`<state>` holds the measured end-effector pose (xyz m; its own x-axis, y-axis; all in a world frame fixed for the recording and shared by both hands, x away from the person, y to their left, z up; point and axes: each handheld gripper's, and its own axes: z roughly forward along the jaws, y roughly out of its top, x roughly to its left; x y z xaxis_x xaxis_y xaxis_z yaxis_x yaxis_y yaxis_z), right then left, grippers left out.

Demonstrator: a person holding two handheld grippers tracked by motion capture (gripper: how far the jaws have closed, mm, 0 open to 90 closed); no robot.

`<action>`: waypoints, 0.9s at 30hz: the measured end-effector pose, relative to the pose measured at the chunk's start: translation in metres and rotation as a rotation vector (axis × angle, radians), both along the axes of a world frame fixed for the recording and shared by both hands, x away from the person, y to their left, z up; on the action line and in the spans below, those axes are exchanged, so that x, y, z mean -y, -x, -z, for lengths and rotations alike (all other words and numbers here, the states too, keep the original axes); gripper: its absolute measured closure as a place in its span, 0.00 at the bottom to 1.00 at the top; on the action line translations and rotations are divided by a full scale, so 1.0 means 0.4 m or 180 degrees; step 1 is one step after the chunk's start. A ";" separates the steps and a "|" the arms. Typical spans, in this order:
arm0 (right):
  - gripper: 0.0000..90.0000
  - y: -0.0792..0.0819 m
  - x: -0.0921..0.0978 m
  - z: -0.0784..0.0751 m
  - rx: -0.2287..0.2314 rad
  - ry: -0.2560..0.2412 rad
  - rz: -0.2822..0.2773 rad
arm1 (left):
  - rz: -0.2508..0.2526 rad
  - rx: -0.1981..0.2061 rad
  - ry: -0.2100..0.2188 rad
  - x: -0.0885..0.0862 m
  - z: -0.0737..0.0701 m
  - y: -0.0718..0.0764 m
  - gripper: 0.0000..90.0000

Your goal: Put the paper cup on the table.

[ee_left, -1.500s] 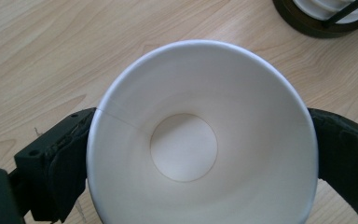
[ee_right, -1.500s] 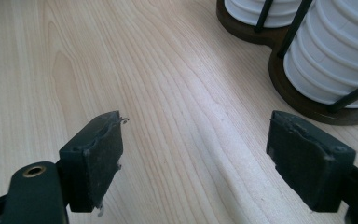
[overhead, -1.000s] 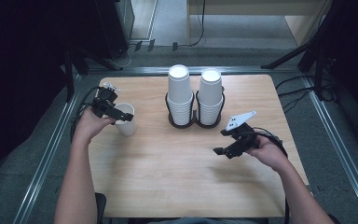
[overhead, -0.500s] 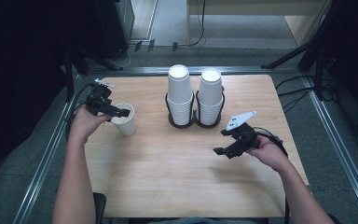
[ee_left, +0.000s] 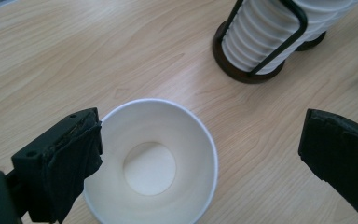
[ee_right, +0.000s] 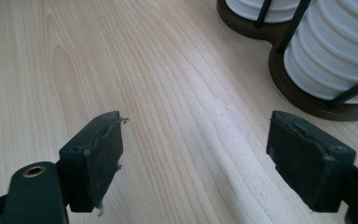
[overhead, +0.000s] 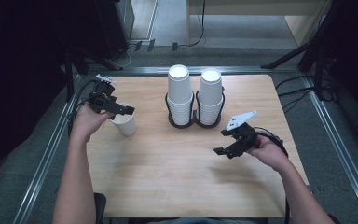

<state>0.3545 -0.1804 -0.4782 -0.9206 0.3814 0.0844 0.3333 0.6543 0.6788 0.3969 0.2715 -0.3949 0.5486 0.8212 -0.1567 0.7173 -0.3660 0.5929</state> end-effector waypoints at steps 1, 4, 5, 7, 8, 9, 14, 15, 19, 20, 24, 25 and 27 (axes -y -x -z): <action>0.21 0.000 0.000 0.000 0.0003 0.0006 -0.0005 | 0.0023 -0.0002 0.0022 0.003 -0.001 0.000 0.00; 0.21 0.001 -0.001 0.000 -0.0003 0.0008 -0.0010 | 0.0076 -0.0008 0.0110 0.014 -0.006 0.001 0.00; 0.21 0.001 -0.001 0.000 -0.0001 0.0009 -0.0011 | 0.0099 -0.0011 0.0133 0.017 -0.009 0.002 0.00; 0.21 0.000 -0.001 0.000 0.0004 0.0003 -0.0017 | 0.0131 0.0011 0.0132 0.025 -0.015 0.005 0.00; 0.21 0.000 -0.001 0.000 0.0003 0.0005 -0.0016 | 0.0154 0.0020 0.0138 0.033 -0.019 0.007 0.00; 0.21 -0.001 -0.001 0.000 0.0001 0.0005 -0.0016 | 0.0166 0.0030 0.0129 0.036 -0.021 0.008 0.00; 0.21 0.000 -0.001 0.000 0.0007 0.0000 -0.0018 | 0.0233 0.0023 0.0071 0.061 -0.019 0.009 0.00; 0.21 0.000 0.000 -0.001 -0.0003 0.0000 -0.0018 | 0.0247 0.0028 0.0055 0.067 -0.018 0.009 0.00; 0.21 -0.001 0.001 -0.002 0.0002 -0.0006 -0.0007 | 0.0305 0.0025 0.0017 0.092 -0.013 0.009 0.00; 0.21 -0.001 0.001 -0.002 0.0003 -0.0006 -0.0004 | 0.0319 0.0023 0.0030 0.100 -0.011 0.009 0.00; 0.21 0.000 0.001 -0.003 -0.0001 0.0000 -0.0004 | 0.0396 0.0060 0.0060 0.124 -0.002 0.010 0.00; 0.21 0.001 0.001 -0.003 0.0000 -0.0003 -0.0001 | 0.0408 0.0062 0.0059 0.126 -0.001 0.010 0.00; 0.21 0.001 0.001 -0.003 0.0001 -0.0005 0.0001 | 0.0443 0.0063 0.0039 0.139 0.004 0.011 0.00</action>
<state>0.3540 -0.1808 -0.4768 -0.9205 0.3814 0.0846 0.3332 0.6533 0.6799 0.3927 0.2160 -0.3965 0.6601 0.7352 -0.1543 0.6483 -0.4538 0.6113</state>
